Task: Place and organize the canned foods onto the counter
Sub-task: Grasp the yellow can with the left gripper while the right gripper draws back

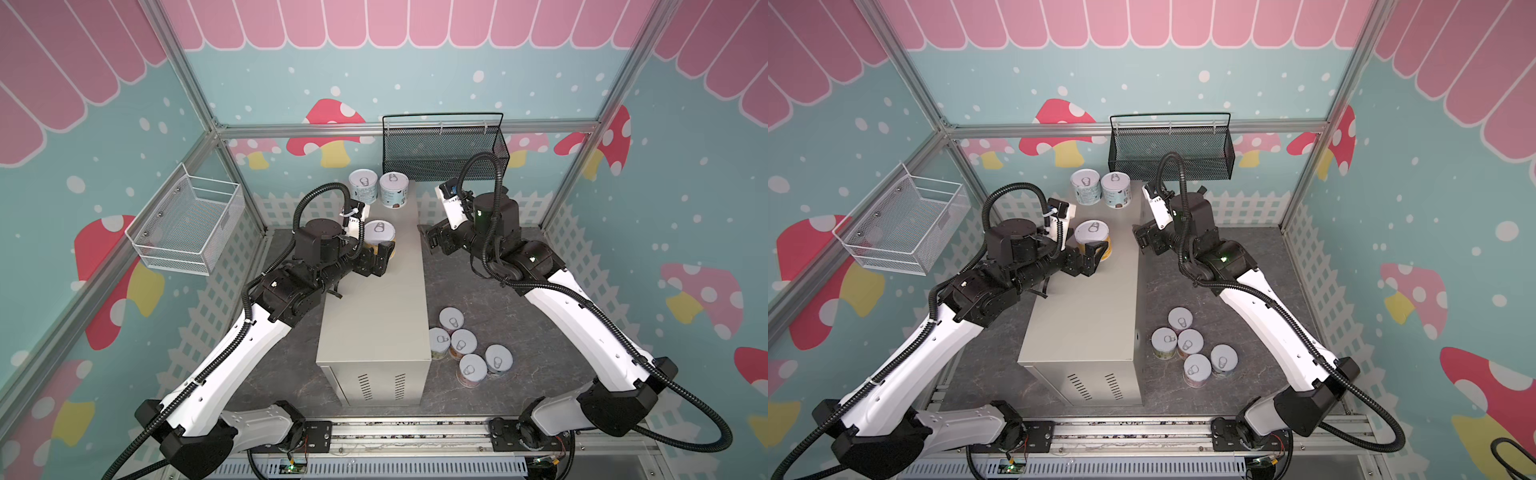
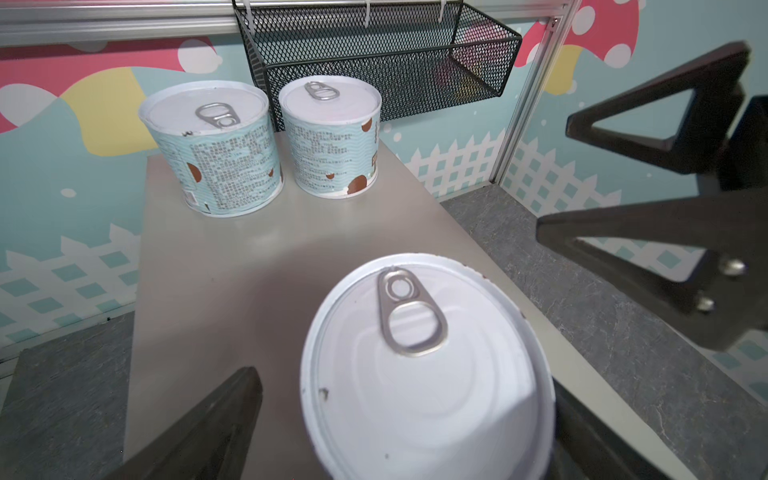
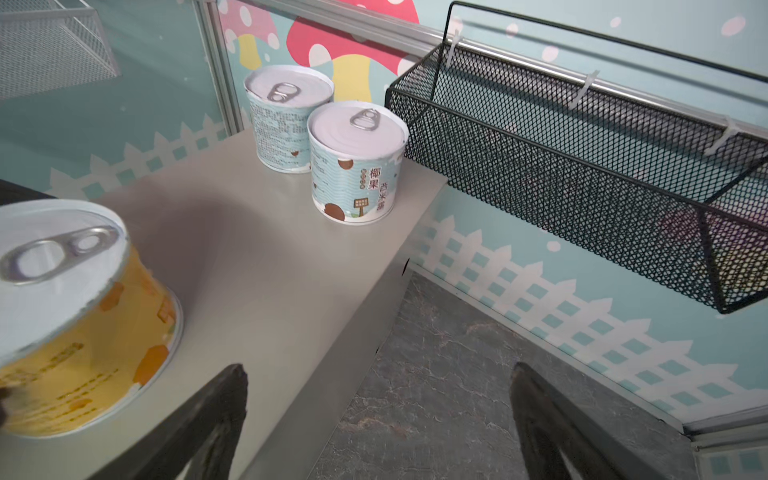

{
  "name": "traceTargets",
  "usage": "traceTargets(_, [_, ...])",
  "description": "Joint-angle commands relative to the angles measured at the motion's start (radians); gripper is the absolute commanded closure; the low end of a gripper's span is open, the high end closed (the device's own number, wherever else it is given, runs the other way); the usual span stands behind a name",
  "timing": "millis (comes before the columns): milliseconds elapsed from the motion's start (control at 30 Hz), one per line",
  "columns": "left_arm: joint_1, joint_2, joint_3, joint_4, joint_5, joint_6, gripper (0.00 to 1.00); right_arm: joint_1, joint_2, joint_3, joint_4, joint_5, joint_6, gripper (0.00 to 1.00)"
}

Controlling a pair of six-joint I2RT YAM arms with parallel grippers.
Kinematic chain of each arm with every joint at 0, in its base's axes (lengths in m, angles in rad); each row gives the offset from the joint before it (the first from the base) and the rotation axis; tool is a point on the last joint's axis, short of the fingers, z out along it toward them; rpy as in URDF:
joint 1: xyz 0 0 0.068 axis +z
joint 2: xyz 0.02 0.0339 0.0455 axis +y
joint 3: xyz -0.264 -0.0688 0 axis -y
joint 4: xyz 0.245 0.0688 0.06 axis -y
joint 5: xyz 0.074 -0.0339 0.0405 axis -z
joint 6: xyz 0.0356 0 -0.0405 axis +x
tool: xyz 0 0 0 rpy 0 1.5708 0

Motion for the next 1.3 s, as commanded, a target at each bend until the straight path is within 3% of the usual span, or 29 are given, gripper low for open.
traceTargets(0, [0.021,0.009,0.003,0.039,0.032,-0.009,0.04,-0.017,0.016,-0.016,0.078,-0.025,0.035,0.01])
traceTargets(600, [0.166,0.047,0.025,0.035,0.136,0.02,0.18,-0.062,0.246,0.15,0.177,-0.148,0.021,0.01])
traceTargets(900, [0.224,0.051,0.006,0.059,0.166,0.016,0.19,-0.093,0.332,0.189,0.269,-0.269,-0.022,0.01])
traceTargets(1267, [0.247,0.014,-0.057,0.095,0.195,0.009,0.19,-0.105,0.41,0.232,0.339,-0.329,-0.031,0.02])
